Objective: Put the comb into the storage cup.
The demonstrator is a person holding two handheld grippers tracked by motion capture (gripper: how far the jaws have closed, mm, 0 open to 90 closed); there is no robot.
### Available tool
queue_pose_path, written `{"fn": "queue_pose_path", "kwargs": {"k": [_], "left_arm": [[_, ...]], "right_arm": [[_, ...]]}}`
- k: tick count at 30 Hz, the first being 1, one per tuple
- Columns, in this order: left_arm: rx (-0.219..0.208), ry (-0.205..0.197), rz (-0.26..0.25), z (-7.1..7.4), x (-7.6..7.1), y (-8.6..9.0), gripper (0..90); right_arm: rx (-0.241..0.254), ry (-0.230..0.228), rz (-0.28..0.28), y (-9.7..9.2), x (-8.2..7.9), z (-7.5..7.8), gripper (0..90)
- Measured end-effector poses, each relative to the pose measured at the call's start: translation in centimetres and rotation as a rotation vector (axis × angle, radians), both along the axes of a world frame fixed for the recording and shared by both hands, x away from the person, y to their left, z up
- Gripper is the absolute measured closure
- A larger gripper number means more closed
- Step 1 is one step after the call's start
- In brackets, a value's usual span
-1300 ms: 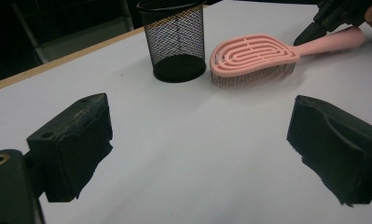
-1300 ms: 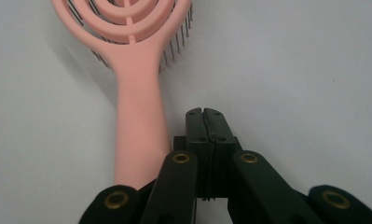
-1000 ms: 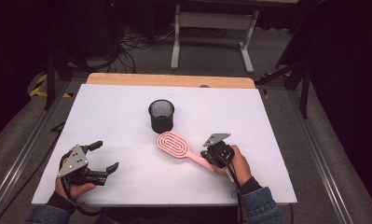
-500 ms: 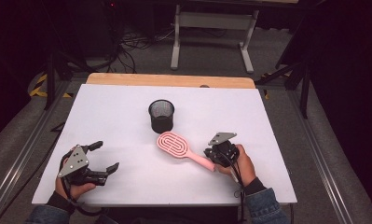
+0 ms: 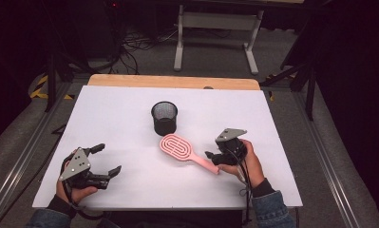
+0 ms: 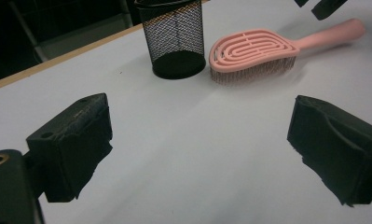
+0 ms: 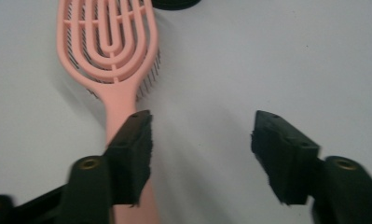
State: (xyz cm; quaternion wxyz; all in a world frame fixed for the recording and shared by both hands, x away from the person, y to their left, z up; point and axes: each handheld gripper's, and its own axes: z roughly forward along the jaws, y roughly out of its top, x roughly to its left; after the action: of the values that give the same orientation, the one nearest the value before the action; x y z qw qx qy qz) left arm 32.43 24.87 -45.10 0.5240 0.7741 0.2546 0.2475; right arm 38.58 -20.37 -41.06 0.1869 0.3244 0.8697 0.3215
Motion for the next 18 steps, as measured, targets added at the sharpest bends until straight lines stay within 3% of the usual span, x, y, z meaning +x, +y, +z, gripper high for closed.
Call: {"fn": "queue_pose_path", "kwargs": {"k": [1,3,7,14,18], "left_arm": [[0.0,0.0,0.0,0.0,0.0,0.0,7.3],[0.002,0.0,0.0,0.0,0.0,0.0,7.3],[0.006,0.001,-0.004,0.0,0.0,-0.1,7.3],[0.008,0.006,-0.01,-0.1,0.0,-0.2,7.3],[0.013,0.008,-0.012,-0.1,0.0,-0.2,7.2]], "right_arm": [[0.0,0.0,0.0,0.0,0.0,0.0,34.3],[-0.012,-0.007,0.001,0.4,-0.1,0.2,23.2],[-0.028,-0.013,0.022,1.1,-0.2,0.3,13.5],[0.013,0.025,0.019,2.0,0.2,0.7,7.6],[0.014,0.069,0.047,2.8,0.5,0.6,6.8]]}}
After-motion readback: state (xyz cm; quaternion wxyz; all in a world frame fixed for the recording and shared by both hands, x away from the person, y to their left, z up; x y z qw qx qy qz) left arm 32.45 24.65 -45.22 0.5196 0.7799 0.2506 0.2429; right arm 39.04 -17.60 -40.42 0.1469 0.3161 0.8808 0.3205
